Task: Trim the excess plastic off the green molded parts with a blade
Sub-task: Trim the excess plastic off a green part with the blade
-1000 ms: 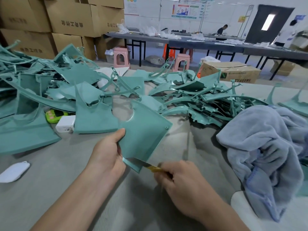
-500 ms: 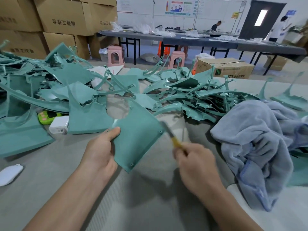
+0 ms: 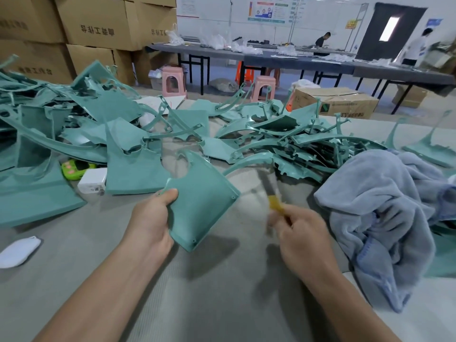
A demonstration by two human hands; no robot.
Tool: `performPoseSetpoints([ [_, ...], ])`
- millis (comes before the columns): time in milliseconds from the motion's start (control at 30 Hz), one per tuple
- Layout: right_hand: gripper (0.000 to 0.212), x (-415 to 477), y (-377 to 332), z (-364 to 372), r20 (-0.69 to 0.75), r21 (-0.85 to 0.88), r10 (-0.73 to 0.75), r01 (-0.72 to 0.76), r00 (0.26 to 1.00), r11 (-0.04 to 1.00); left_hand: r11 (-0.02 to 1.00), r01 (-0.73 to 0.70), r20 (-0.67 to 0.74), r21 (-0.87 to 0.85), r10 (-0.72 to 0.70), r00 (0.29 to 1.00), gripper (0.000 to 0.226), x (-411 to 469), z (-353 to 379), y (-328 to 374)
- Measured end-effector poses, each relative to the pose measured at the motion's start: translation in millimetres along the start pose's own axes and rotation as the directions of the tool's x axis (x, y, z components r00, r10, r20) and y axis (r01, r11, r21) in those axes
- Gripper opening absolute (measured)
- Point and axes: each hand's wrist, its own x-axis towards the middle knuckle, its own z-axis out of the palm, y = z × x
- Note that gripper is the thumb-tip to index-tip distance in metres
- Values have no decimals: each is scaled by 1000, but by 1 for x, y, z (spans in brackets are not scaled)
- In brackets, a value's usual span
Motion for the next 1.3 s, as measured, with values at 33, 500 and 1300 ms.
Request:
performPoseSetpoints([
  [33,27,-5,-5,2,156,64,-64,55,986,996,1000,-4,5,-4,4,1000,21,-1,2,-2],
  [500,31,-4,5,18,116,414,7,-55,993,909,996,-87,149,26,83,985,28,-9,10,-11],
  [1300,30,6,9,4,21,385,49,-53,999,921,985,-86,160,148,62,985,34,-22,10,-21],
])
